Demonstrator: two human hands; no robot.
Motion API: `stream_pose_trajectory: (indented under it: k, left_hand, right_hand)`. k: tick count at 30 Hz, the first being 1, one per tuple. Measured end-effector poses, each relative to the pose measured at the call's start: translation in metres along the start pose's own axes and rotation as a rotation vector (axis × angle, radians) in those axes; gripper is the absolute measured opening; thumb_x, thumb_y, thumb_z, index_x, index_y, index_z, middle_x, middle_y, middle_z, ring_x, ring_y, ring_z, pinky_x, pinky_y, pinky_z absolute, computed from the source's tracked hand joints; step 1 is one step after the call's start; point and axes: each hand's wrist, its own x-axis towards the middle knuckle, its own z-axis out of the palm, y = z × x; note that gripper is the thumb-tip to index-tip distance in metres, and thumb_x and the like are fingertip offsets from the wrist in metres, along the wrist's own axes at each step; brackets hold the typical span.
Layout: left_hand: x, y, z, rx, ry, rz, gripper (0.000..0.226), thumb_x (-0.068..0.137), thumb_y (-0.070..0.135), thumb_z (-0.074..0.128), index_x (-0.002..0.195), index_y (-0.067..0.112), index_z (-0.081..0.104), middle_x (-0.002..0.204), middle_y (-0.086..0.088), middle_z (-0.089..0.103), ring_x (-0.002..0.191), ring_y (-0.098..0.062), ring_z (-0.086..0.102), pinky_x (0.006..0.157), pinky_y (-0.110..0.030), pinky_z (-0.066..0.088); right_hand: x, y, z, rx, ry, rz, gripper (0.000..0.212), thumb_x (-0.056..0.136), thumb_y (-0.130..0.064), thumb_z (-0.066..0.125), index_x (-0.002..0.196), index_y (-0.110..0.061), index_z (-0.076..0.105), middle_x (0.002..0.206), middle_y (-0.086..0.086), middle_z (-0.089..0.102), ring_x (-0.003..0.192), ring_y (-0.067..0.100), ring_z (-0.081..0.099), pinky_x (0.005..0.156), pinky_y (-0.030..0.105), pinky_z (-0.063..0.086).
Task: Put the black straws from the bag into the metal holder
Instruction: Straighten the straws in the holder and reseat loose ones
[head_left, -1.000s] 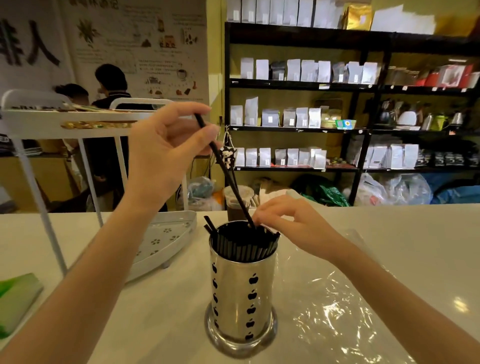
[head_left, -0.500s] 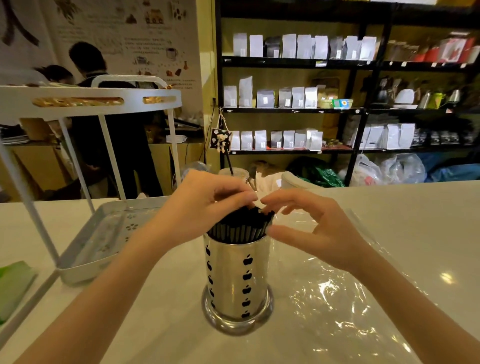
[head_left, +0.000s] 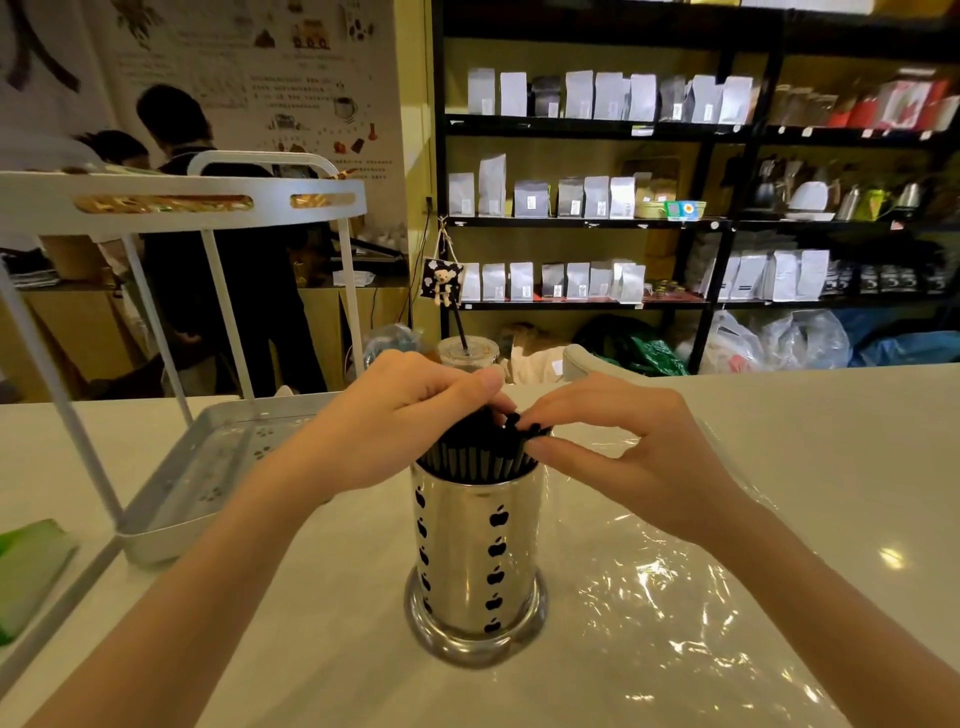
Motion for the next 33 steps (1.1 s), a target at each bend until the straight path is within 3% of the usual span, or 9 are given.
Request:
stream_pose_trajectory:
  k: [6, 8, 10, 13, 19, 23, 27, 31, 33]
  left_hand:
    - [0.002, 0.002, -0.001, -0.097, 0.029, 0.028, 0.037, 0.081, 0.055, 0.033, 0.093, 0.041, 0.066, 0.084, 0.035, 0.066, 0.094, 0.012, 0.059, 0.079, -0.004, 0.044]
    - [0.003, 0.004, -0.002, -0.126, 0.031, 0.054, 0.030, 0.075, 0.060, 0.042, 0.092, 0.047, 0.063, 0.087, 0.040, 0.064, 0.095, 0.013, 0.059, 0.078, -0.004, 0.045]
    - [0.004, 0.007, -0.003, -0.117, 0.015, 0.070, 0.028, 0.072, 0.060, 0.056, 0.098, 0.050, 0.059, 0.094, 0.032, 0.067, 0.097, 0.010, 0.059, 0.078, -0.006, 0.047]
    - [0.006, 0.011, -0.002, -0.094, 0.063, 0.149, 0.031, 0.072, 0.039, 0.061, 0.103, 0.041, 0.060, 0.093, 0.023, 0.069, 0.094, 0.005, 0.061, 0.079, -0.009, 0.048]
    - [0.004, 0.013, -0.014, -0.294, 0.399, 0.224, 0.020, 0.068, 0.026, 0.058, 0.086, 0.029, 0.066, 0.067, 0.021, 0.071, 0.068, -0.002, 0.068, 0.067, -0.011, 0.052]
    - [0.003, 0.006, -0.032, -0.385, 0.689, 0.219, 0.020, 0.070, 0.022, 0.062, 0.089, 0.019, 0.067, 0.075, 0.016, 0.073, 0.072, -0.005, 0.070, 0.066, -0.012, 0.052]
    - [0.004, 0.000, -0.045, -0.487, 0.945, 0.233, 0.024, 0.079, 0.014, 0.063, 0.103, 0.020, 0.062, 0.081, 0.015, 0.073, 0.087, -0.009, 0.070, 0.077, -0.019, 0.054]
    - [0.005, 0.003, -0.047, -0.407, 0.935, 0.267, 0.034, 0.082, 0.013, 0.061, 0.115, 0.014, 0.058, 0.094, 0.021, 0.069, 0.091, -0.010, 0.069, 0.082, -0.023, 0.053]
    - [0.003, 0.004, -0.045, -0.358, 0.847, 0.272, 0.033, 0.079, 0.015, 0.062, 0.112, 0.018, 0.060, 0.086, 0.024, 0.071, 0.087, -0.007, 0.070, 0.080, -0.019, 0.053]
  right_hand:
    - [0.028, -0.019, -0.019, 0.141, 0.148, -0.032, 0.018, 0.079, -0.021, 0.062, 0.095, -0.024, 0.067, 0.082, -0.014, 0.071, 0.078, 0.012, 0.067, 0.073, 0.026, 0.056]
    - [0.043, -0.028, -0.033, 0.236, 0.249, -0.046, 0.017, 0.082, -0.015, 0.058, 0.094, -0.025, 0.066, 0.075, -0.016, 0.071, 0.075, 0.012, 0.068, 0.069, 0.022, 0.056]
    - [0.057, -0.036, -0.048, 0.268, 0.386, -0.073, 0.017, 0.087, -0.008, 0.055, 0.096, -0.021, 0.063, 0.075, -0.016, 0.071, 0.075, 0.008, 0.069, 0.068, 0.018, 0.055]
    - [0.072, -0.043, -0.062, 0.338, 0.585, -0.087, 0.014, 0.089, -0.006, 0.053, 0.097, -0.014, 0.061, 0.073, -0.012, 0.070, 0.076, 0.010, 0.069, 0.070, 0.022, 0.055]
    - [0.071, -0.028, -0.063, 0.555, 0.733, 0.073, 0.012, 0.089, -0.006, 0.054, 0.092, -0.014, 0.062, 0.069, -0.007, 0.071, 0.068, 0.008, 0.067, 0.068, 0.020, 0.054]
    - [0.055, -0.006, -0.044, 0.572, 0.613, 0.295, 0.015, 0.086, -0.005, 0.056, 0.078, -0.015, 0.064, 0.062, -0.004, 0.071, 0.061, 0.009, 0.065, 0.062, 0.019, 0.055]
    - [0.041, 0.011, -0.013, 0.342, 0.249, 0.392, 0.008, 0.081, -0.013, 0.064, 0.079, -0.018, 0.071, 0.067, -0.007, 0.070, 0.067, 0.005, 0.064, 0.067, 0.016, 0.053]
    - [0.034, 0.016, 0.006, 0.125, -0.118, 0.385, 0.012, 0.082, -0.023, 0.064, 0.081, -0.028, 0.074, 0.078, -0.017, 0.071, 0.084, -0.002, 0.062, 0.081, 0.018, 0.049]
    - [0.033, 0.014, 0.009, 0.103, -0.221, 0.388, 0.018, 0.087, -0.021, 0.057, 0.084, -0.026, 0.075, 0.089, -0.017, 0.069, 0.091, -0.007, 0.059, 0.085, 0.014, 0.043]
